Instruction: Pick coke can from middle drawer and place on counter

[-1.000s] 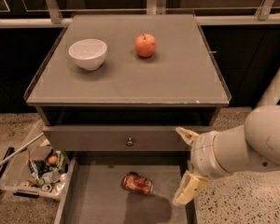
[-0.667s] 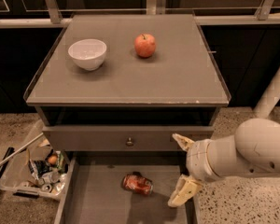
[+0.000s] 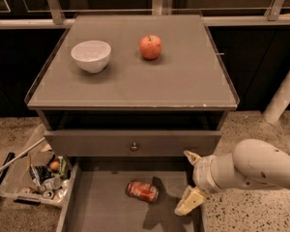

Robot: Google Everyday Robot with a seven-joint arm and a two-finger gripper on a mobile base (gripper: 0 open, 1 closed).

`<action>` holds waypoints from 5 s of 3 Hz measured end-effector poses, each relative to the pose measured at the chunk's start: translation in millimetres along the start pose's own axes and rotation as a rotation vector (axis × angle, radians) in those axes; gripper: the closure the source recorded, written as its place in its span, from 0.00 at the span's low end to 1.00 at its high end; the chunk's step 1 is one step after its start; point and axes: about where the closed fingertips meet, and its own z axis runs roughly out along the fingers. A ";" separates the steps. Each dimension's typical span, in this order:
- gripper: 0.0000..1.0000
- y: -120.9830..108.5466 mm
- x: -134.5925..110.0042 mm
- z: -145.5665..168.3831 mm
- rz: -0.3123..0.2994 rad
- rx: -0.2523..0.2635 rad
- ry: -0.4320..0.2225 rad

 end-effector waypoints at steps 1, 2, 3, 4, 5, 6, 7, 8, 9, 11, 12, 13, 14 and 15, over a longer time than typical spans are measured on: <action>0.00 3.1 -2.6 1.0 -0.007 -0.003 -0.006; 0.00 11.5 -5.1 28.6 -0.014 -0.025 -0.034; 0.00 15.6 -3.4 66.2 -0.024 -0.029 -0.086; 0.00 18.2 -2.9 98.9 -0.036 -0.038 -0.155; 0.00 23.4 -3.9 129.5 -0.041 -0.060 -0.212; 0.00 25.0 -1.4 158.6 -0.034 -0.078 -0.240; 0.00 22.7 5.4 189.6 -0.041 -0.080 -0.224; 0.00 10.2 14.3 214.1 -0.048 -0.052 -0.196; 0.00 2.7 18.9 234.5 -0.052 -0.035 -0.184; 0.00 6.6 36.3 268.5 -0.024 -0.041 -0.155; 0.19 6.8 36.4 268.6 -0.024 -0.041 -0.155; 0.43 6.8 36.4 268.7 -0.024 -0.041 -0.155; 0.66 6.8 36.4 268.7 -0.024 -0.041 -0.155; 0.89 6.8 36.4 268.7 -0.024 -0.041 -0.155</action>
Offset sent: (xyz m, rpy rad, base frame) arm 0.0002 0.0451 -0.0529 0.0723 0.0104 0.0476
